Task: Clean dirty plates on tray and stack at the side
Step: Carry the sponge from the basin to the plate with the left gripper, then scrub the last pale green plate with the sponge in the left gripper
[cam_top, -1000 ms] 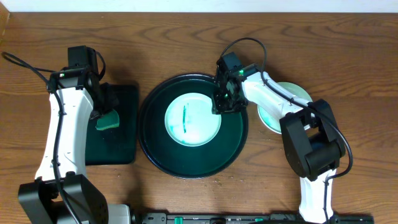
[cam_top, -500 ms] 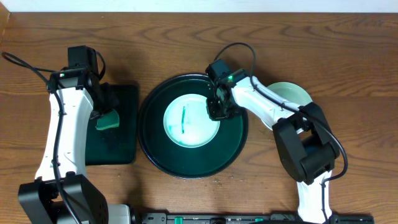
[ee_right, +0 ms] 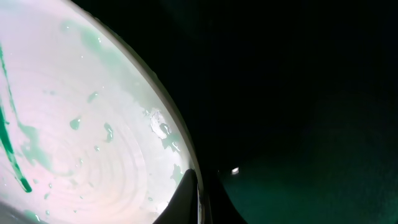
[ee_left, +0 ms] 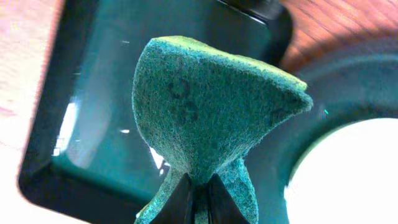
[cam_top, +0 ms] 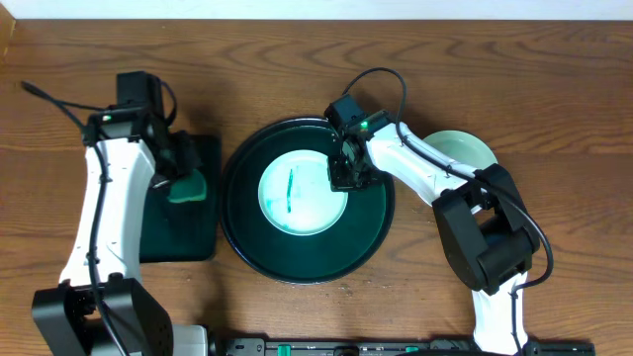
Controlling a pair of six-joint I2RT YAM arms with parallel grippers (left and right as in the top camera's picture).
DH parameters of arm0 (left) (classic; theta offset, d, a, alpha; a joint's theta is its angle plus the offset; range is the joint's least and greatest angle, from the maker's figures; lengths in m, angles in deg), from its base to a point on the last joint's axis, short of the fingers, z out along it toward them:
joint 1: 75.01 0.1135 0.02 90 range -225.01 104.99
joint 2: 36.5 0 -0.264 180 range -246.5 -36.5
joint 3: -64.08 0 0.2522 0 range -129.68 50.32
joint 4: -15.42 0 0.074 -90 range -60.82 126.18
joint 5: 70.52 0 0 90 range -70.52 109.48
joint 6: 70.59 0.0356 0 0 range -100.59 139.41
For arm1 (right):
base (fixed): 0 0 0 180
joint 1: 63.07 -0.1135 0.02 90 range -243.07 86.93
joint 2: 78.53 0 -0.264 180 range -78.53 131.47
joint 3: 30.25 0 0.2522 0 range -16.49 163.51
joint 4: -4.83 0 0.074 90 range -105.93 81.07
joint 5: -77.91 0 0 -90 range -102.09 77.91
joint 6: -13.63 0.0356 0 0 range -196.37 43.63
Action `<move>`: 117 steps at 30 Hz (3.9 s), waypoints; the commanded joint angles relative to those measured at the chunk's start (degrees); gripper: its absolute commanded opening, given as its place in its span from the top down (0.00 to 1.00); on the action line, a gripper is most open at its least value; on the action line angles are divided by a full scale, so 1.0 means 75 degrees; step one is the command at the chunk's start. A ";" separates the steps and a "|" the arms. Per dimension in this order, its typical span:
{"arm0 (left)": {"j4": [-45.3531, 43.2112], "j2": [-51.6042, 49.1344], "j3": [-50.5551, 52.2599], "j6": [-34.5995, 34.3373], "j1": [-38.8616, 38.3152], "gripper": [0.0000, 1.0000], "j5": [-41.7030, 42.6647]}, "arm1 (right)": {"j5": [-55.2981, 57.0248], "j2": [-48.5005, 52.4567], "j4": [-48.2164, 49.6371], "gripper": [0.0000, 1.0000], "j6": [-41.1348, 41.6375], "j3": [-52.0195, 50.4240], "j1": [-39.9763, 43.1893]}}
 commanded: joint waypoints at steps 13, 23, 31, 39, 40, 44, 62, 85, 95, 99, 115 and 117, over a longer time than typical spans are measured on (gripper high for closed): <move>-0.0251 -0.0020 -0.0026 0.0236 -0.1102 0.93 0.0245 | 0.0216 -0.0032 0.0198 0.99 0.0076 0.0052 -0.0052; -0.0449 -0.0026 0.0044 0.0242 -0.1454 0.93 0.0434 | 0.0216 -0.0032 0.0216 0.99 0.0076 0.0052 -0.0052; -0.0883 -0.0478 0.0286 0.0242 -0.1964 0.93 0.0723 | 0.0219 -0.0032 0.0187 0.99 0.0076 0.0044 -0.0052; -0.1125 -0.1486 0.0289 0.0236 -0.2559 0.93 0.1253 | 0.0219 -0.0032 0.0189 0.99 0.0076 0.0044 -0.0052; -0.1125 -0.1612 0.0289 0.0233 -0.2675 0.93 0.1300 | 0.0219 -0.0032 0.0189 0.99 0.0073 0.0044 -0.0052; -0.1166 -0.2107 0.0291 0.0236 -0.3156 0.93 0.1373 | 0.0219 -0.0032 0.0187 0.99 0.0073 0.0041 -0.0052; -0.1944 -0.3322 0.0137 0.2020 -0.3290 0.93 0.4529 | 0.0219 -0.0032 0.0157 0.99 0.0015 0.0038 -0.0052; -0.1070 -0.3322 -0.0192 0.1271 -0.3048 0.93 0.3433 | 0.0219 -0.0032 0.0166 0.99 0.0015 0.0038 -0.0052; -0.1856 -0.3322 -0.0201 0.0023 -0.2585 0.93 0.1614 | 0.0219 -0.0032 0.0090 0.99 -0.0070 0.0038 -0.0052; -0.1684 -0.3305 -0.0201 -0.0373 -0.2445 0.93 0.0711 | 0.0219 -0.0032 0.0087 0.99 -0.0070 0.0032 -0.0052; -0.1338 -0.3296 -0.0201 0.1335 -0.2492 0.93 0.3754 | 0.0216 -0.0032 0.0131 0.99 -0.0067 0.0003 -0.0052; -0.1603 -0.3296 -0.0201 0.1329 -0.2474 0.92 0.3669 | 0.0216 -0.0032 0.0128 0.99 -0.0067 0.0003 -0.0052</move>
